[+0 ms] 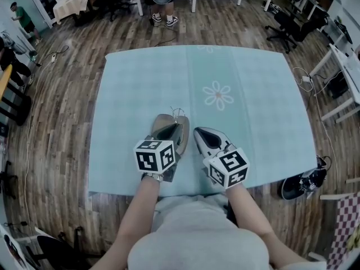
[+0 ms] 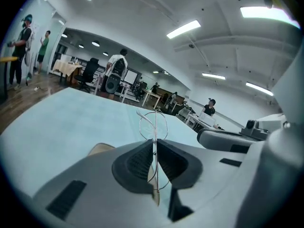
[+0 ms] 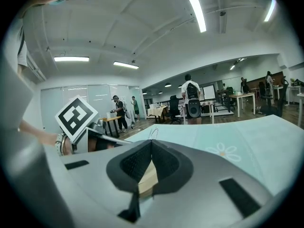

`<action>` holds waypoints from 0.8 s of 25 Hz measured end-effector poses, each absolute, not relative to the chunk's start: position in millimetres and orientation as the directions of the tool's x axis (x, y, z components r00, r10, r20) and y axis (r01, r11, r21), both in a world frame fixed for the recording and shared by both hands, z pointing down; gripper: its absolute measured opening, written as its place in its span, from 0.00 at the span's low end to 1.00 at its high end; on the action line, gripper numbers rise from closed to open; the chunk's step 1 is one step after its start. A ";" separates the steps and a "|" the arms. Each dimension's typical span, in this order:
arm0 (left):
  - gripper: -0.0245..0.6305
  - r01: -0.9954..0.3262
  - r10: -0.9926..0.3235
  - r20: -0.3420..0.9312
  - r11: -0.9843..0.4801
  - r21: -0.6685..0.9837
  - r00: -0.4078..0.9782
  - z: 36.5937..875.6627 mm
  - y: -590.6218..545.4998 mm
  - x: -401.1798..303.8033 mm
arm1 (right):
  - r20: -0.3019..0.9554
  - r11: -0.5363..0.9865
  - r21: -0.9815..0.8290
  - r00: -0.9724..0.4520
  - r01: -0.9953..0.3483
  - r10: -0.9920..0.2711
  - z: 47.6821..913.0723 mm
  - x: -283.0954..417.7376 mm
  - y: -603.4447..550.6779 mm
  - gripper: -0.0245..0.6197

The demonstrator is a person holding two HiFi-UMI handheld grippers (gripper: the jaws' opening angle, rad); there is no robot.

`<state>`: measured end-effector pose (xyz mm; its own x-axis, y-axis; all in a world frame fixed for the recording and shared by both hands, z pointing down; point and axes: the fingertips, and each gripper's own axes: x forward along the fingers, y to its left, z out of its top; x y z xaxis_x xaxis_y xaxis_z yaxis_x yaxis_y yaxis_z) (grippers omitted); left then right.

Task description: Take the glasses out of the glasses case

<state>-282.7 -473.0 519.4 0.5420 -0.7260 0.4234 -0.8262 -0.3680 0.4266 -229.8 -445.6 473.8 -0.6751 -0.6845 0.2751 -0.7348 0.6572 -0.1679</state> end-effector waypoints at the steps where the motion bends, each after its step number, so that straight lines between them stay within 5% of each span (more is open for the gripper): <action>1: 0.09 -0.835 -0.737 0.418 -0.375 0.402 0.532 516.6 -473.9 -283.8 | 0.272 0.657 -0.167 -0.675 -0.735 -0.686 472.7 -230.0 -446.6 0.05; 20: 0.09 -0.853 -0.850 0.132 -0.478 0.210 0.509 460.4 -471.8 -290.5 | 0.243 0.656 -0.153 -0.671 -0.739 -0.700 465.1 -229.9 -448.9 0.05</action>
<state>-290.5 -471.8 460.4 0.5093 -0.8504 0.1321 -0.8527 -0.4781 0.2105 -229.9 -448.9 465.1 -0.6714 -0.7000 0.2433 -0.7392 0.6560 -0.1526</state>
